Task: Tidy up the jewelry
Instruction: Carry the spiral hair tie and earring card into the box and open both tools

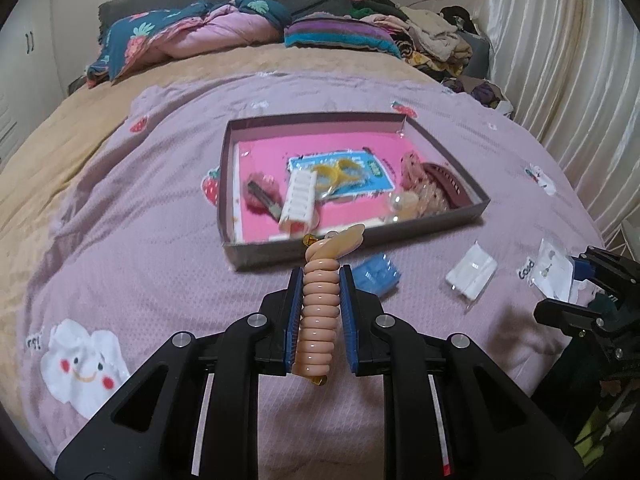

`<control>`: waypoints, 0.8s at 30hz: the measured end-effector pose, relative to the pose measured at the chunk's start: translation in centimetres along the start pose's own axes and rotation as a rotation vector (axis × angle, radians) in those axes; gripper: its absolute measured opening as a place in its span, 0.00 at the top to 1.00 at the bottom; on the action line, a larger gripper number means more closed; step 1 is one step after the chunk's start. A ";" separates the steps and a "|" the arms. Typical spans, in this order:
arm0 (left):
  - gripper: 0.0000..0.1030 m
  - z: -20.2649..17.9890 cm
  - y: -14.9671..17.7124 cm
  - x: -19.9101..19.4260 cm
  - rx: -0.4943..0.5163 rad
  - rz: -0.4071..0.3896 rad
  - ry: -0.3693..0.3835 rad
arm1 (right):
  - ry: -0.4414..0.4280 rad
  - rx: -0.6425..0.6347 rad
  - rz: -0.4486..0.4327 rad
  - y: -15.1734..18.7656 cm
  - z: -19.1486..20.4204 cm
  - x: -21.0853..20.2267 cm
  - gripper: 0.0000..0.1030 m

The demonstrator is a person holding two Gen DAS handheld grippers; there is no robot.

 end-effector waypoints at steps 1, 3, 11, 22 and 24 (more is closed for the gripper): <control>0.89 -0.1 -0.3 0.0 0.002 -0.005 0.001 | 0.004 0.003 -0.005 -0.2 -0.2 -0.1 0.40; 0.89 -0.4 -0.8 0.1 0.006 -0.008 0.007 | 0.011 0.006 -0.016 -0.7 -0.6 -0.2 0.40; 0.89 -1.9 -2.8 0.8 0.034 -0.022 0.025 | 0.041 0.018 -0.068 -3.0 -2.1 -0.9 0.40; 0.89 -3.3 -5.4 2.8 0.050 -0.021 0.046 | 0.073 0.058 -0.120 -5.5 -4.7 -1.4 0.40; 0.89 -3.5 -5.7 3.2 0.050 -0.016 0.052 | 0.075 0.064 -0.123 -5.8 -5.1 -1.3 0.40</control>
Point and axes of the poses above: each gripper's, at about its wrist camera, not at the fingertips, and x roughly the way its jaws point, z to its left, y to its underside, the point moved 2 cm from there along x, roughly the way its jaws point, and after that the axes turned 1 degree about z, right-handed, at the moved point
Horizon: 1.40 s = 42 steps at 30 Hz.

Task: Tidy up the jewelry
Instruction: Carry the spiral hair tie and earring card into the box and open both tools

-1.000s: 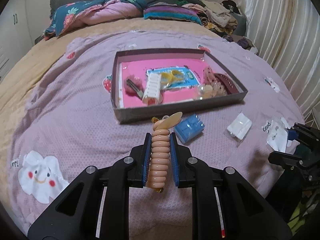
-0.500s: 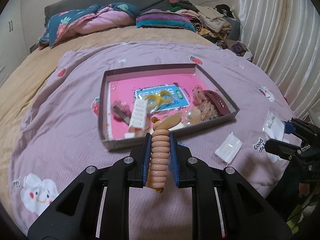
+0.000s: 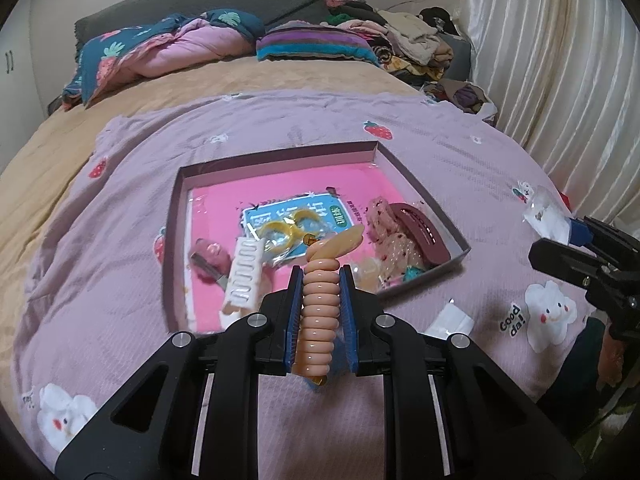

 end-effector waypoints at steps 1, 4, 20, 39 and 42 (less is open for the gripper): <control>0.89 -0.1 -0.1 0.2 -0.001 0.001 0.002 | 0.002 0.004 -0.001 -0.2 -0.2 0.1 0.40; 0.89 -0.2 -0.7 0.9 -0.005 0.007 0.009 | 0.006 0.014 -0.006 -0.8 -0.6 0.6 0.40; 0.89 0.3 -1.4 4.7 -0.027 0.058 0.016 | 0.037 0.014 0.020 -3.3 -1.6 4.0 0.40; 0.89 1.9 -0.6 6.5 -0.062 0.086 0.012 | 0.065 0.003 0.187 -3.5 -2.7 13.5 0.40; 0.89 2.1 -0.4 6.3 -0.061 0.084 0.009 | 0.067 0.002 0.217 -2.9 -2.6 14.7 0.38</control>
Point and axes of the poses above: each gripper's, at about its wrist camera, not at the fingertips, and x roughly the way its jaws point, z to its left, y to its underside, the point moved 2 cm from there along x, roughly the way its jaws point, and after that the axes turned 1 degree about z, right-handed, at the moved point
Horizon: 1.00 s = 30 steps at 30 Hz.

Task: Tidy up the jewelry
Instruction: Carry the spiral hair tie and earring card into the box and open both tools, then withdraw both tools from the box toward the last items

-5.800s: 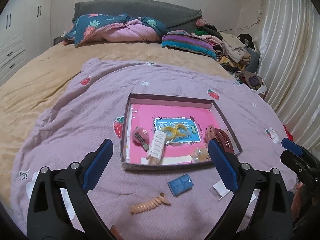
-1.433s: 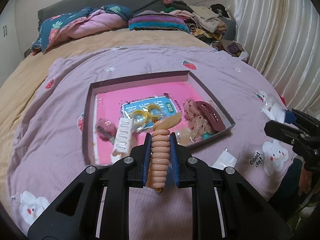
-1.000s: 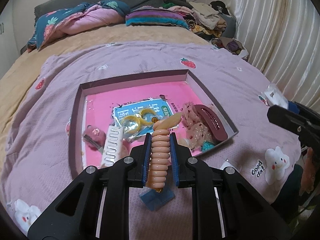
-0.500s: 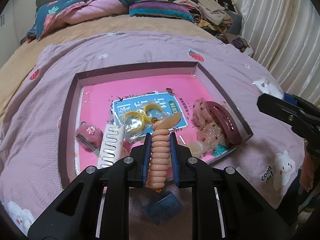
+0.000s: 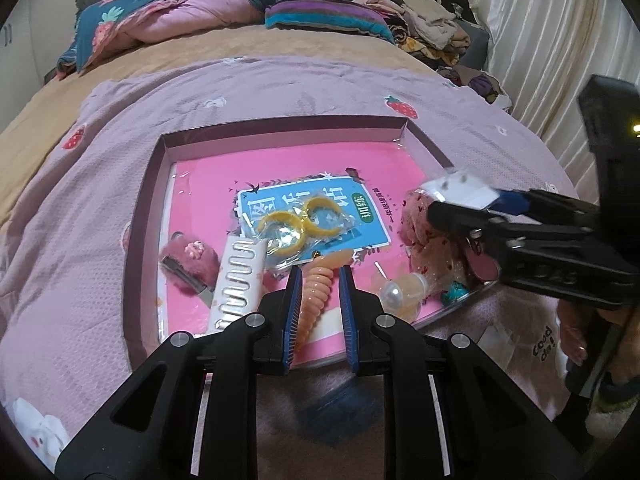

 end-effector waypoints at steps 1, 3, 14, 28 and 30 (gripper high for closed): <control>0.89 0.0 0.0 0.0 -0.001 -0.001 -0.001 | 0.001 0.001 0.006 0.1 0.1 0.1 0.38; 0.89 0.2 0.2 -0.2 -0.004 0.000 0.001 | -0.007 0.010 0.016 0.4 0.1 0.3 0.38; 0.89 0.3 0.4 -1.6 -0.014 -0.019 -0.003 | -0.016 0.050 -0.064 1.1 -0.4 -3.7 0.23; 0.84 -0.4 0.6 -6.4 -0.023 -0.090 -0.007 | -0.017 0.007 -0.223 2.6 1.2 -12.4 0.08; 0.81 -0.5 0.7 -7.0 -0.023 -0.102 -0.006 | -0.026 0.004 -0.237 2.9 1.4 -13.5 0.08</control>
Point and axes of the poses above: each gripper's, at about its wrist camera, not at the fingertips, and x roughly the way its jaws point, z to its left, y to its underside, the point moved 2 cm from there along x, roughly the way its jaws point, and after that the axes turned 1 degree about z, right-handed, at the moved point
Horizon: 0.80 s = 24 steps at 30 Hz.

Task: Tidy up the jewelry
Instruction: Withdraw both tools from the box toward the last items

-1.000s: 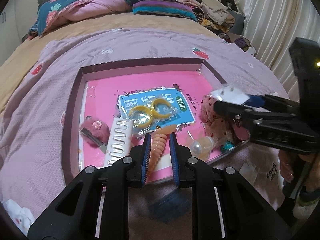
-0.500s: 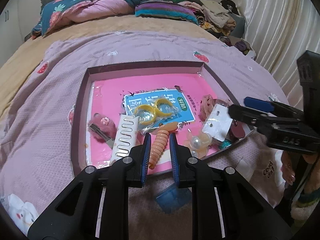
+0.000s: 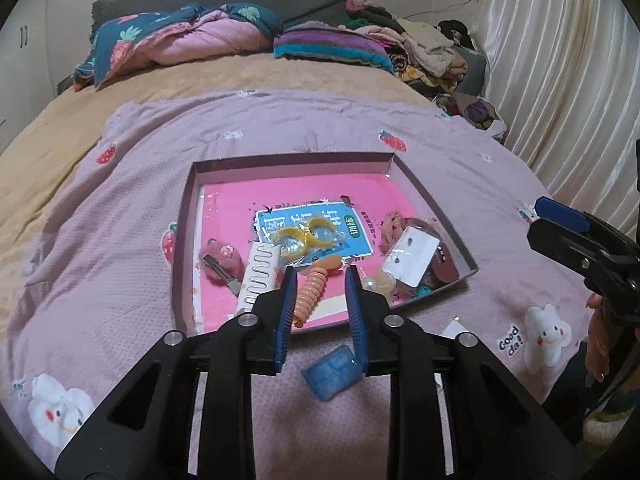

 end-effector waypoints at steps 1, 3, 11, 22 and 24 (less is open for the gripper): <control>0.77 -0.1 0.0 -0.4 0.001 -0.006 -0.002 | 0.000 0.000 -0.005 0.0 0.1 -0.4 0.08; 0.74 -0.3 0.1 -1.1 0.003 -0.016 -0.005 | -0.006 -0.003 -0.016 0.1 0.4 -1.3 0.07; 0.40 -0.7 0.2 -3.7 0.003 -0.060 -0.015 | -0.004 -0.028 -0.043 0.6 1.5 -3.5 0.07; 0.11 -0.6 1.3 -5.8 -0.004 -0.087 -0.049 | -0.001 -0.065 -0.046 2.3 2.7 -4.8 0.06; 0.11 -0.5 1.6 -5.9 -0.004 -0.086 -0.054 | -0.003 -0.068 -0.040 2.7 2.9 -4.9 0.06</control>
Point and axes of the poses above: each gripper's, at about its wrist camera, not at the fingertips, and x roughly the way its jaws point, z to its left, y to its underside, the point moved 2 cm from there along x, roughly the way its jaws point, and after that the axes turned 1 degree about z, right-handed, at the moved point
